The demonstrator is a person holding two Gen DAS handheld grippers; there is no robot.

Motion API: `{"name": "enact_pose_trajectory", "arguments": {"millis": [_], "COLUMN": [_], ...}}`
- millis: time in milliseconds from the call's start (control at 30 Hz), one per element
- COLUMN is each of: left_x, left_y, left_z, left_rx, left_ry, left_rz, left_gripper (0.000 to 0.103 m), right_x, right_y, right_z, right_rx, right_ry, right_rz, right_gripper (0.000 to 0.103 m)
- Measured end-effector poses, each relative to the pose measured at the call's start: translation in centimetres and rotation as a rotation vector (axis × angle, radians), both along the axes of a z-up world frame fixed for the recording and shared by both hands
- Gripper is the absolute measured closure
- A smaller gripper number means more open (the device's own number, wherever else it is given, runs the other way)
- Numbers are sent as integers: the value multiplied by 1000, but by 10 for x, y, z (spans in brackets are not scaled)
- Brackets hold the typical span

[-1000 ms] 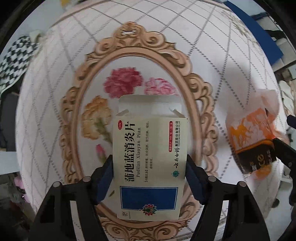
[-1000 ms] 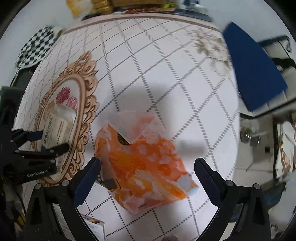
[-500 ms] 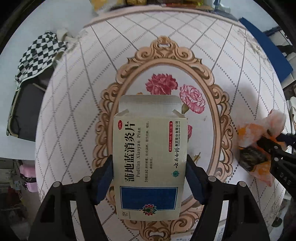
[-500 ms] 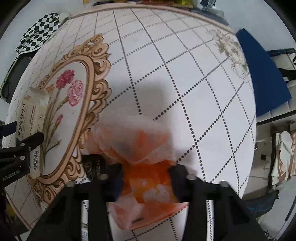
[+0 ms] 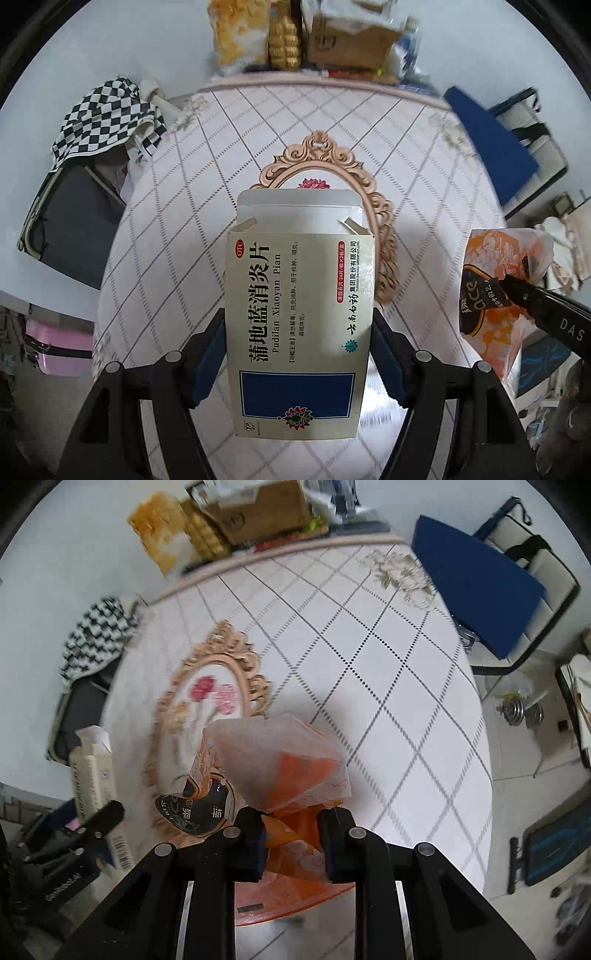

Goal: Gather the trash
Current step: 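Carry both items over the trash bin and open both tools to drop them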

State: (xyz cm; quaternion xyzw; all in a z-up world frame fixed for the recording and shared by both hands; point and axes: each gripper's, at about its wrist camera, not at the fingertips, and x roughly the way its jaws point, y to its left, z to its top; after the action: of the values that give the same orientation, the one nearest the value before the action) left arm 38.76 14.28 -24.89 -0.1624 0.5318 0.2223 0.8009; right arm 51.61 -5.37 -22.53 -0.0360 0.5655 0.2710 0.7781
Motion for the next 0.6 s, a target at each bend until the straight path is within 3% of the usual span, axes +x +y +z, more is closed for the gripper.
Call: {"name": "enact_pose_trajectory", "arguments": {"millis": [167,367,467,600], "left_x": [-76,-194,-251,-322], "left_y": [-16,-36,-41,-40], "left_z": [39,63,58,26], "left_rx": [-16,-60,-103,-171], "left_ry": [-88,-133,-128,-42], "left_rz": [-48,-128,-153,-141], "left_gripper": [33,33,33,33], "right_x": [-80,-220,-299,-400], "right_y": [-28,-67,-87,-111], "right_z": [44,77,76,44], "right_rx": [73,139,147,135], "right_ry": [-31,-54,-47,58], "right_rz": [-24,-79,-122,-155], "right_gripper": [80,80,80,80]}}
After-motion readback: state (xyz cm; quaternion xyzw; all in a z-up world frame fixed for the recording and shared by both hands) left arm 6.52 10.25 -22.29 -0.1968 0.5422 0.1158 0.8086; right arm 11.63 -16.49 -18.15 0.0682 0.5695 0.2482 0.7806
